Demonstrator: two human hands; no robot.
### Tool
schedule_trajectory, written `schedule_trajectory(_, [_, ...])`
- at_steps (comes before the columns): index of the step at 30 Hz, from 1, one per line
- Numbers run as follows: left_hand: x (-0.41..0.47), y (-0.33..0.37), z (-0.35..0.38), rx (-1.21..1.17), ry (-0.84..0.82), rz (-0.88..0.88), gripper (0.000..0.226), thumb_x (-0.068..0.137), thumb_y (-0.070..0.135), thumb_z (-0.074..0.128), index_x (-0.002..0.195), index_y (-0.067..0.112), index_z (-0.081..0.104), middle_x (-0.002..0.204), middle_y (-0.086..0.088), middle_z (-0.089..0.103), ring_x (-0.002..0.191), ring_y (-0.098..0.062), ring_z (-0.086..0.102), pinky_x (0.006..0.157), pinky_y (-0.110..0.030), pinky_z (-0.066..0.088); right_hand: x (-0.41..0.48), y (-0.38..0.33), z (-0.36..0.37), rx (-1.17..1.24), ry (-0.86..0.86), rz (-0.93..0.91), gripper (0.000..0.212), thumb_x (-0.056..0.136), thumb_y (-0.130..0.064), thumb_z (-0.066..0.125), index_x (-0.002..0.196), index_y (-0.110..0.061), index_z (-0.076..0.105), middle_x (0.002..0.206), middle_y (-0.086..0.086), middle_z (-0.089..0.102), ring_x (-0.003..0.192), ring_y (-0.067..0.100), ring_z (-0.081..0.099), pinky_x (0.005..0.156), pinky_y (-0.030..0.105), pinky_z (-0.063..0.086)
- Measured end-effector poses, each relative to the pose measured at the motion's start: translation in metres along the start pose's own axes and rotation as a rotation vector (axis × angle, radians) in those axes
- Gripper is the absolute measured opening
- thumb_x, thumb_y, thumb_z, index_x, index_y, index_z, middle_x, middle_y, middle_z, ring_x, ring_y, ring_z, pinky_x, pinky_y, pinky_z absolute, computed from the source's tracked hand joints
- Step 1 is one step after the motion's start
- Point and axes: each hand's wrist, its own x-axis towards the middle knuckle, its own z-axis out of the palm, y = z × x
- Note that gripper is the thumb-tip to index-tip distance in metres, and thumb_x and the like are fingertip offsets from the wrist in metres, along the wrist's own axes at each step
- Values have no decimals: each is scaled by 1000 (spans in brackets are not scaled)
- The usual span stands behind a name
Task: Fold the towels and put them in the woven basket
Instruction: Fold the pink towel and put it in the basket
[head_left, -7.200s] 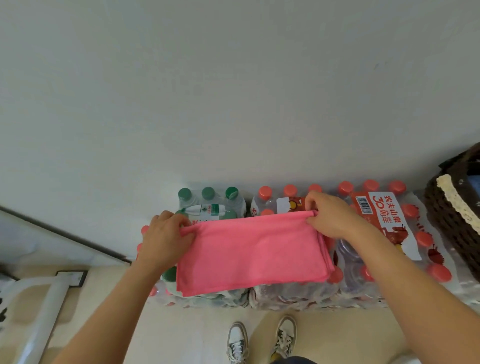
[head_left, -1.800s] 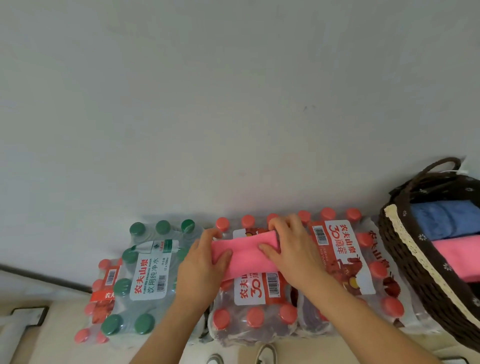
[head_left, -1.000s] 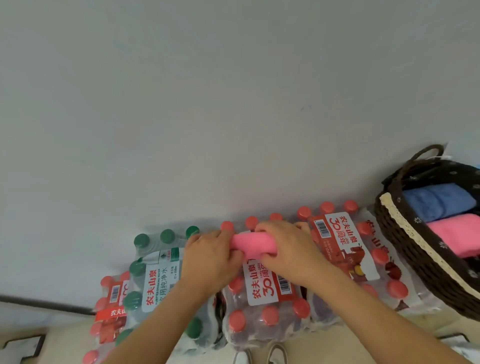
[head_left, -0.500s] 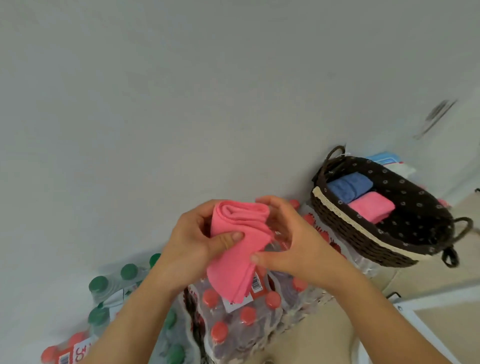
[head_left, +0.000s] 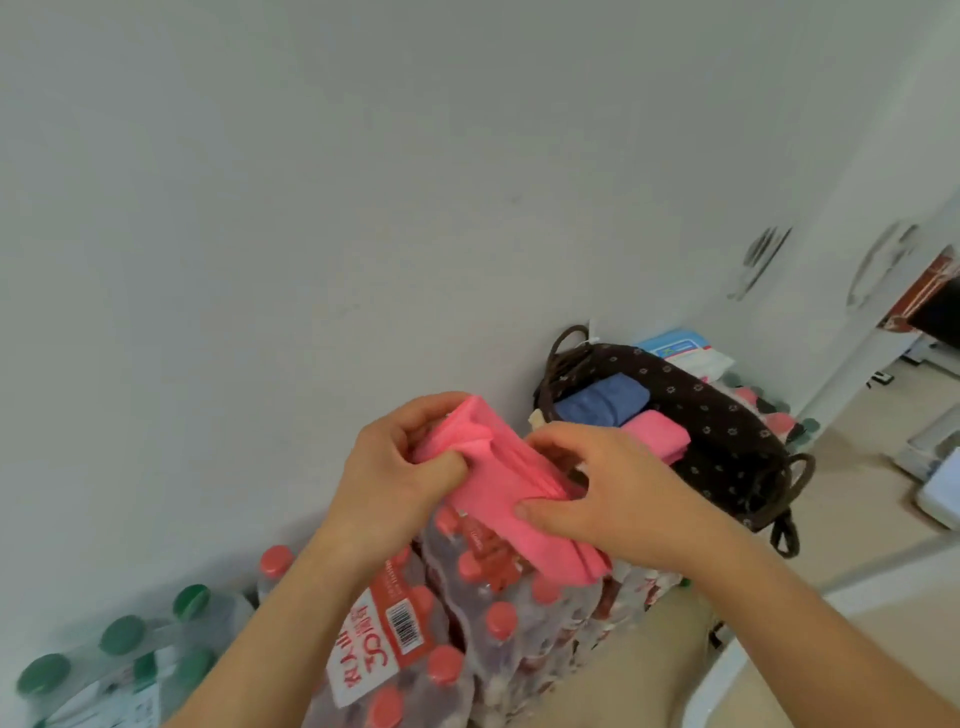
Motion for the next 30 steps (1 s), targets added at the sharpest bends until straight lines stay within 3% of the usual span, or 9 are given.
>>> schedule_trajectory(4, [30,8,56,260,-102,121,31,64,10,60,89,25,69,85,6,72,82,-15,67,78,-28,54,-4,53,-59,-383,-29,-96,33,70,-61,54,91,-35,54,83,-13,51,76,5,49,69,29,41])
schedule_trajectory(8, [59,4,125,372,-132,150,26,67,12,57,90,24,60,79,3,66,76,-18,64,75,-39,53,-1,124,-115,-389,-172,-54,31,74,-47,63,102,-37,53,92,-18,52,86,2,49,76,26,43])
schedule_trajectory(11, [74,-13,160,537,-167,104,26,65,28,52,91,31,54,78,10,64,72,-12,61,69,-41,52,10,174,-137,-174,-318,-2,33,72,-40,75,103,-36,62,95,-18,64,90,-1,58,83,25,49])
schedule_trajectory(13, [79,-25,178,699,-241,54,25,66,31,56,91,33,53,79,11,65,73,-8,61,70,-39,51,19,202,-140,-131,-368,10,29,71,-32,80,95,-37,65,92,-19,67,89,-2,60,84,22,49])
schedule_trajectory(15, [81,-37,192,895,-314,16,31,68,28,63,98,35,57,84,13,60,81,-7,57,75,-34,50,27,223,-133,-210,-418,-39,27,70,-28,77,95,-29,67,93,-11,68,88,4,61,83,31,50])
schedule_trajectory(18, [82,-53,205,1091,-347,83,32,65,21,65,95,31,61,81,16,52,85,-10,47,74,-30,43,34,241,-117,-400,-485,-136,30,70,-27,69,99,-27,66,93,-8,66,86,12,59,77,35,50])
schedule_trajectory(23, [92,-59,221,1306,-515,148,34,71,14,57,99,32,63,92,12,57,86,-15,49,68,-30,35,41,249,-98,-575,-572,-237,24,67,-19,66,83,-30,52,83,-4,58,78,21,54,63,33,41])
schedule_trajectory(26, [102,-56,230,1345,-644,170,26,71,11,55,90,28,63,83,10,46,80,-17,53,62,-30,33,46,249,-94,-655,-532,-330,18,75,-18,61,90,-25,55,89,1,61,83,26,57,62,31,32])
schedule_trajectory(30, [110,-61,237,1361,-744,89,20,73,10,57,88,21,64,93,6,58,82,-18,55,64,-30,42,48,254,-84,-694,-486,-408,30,78,-12,56,107,-19,55,99,4,61,90,31,60,68,38,43])
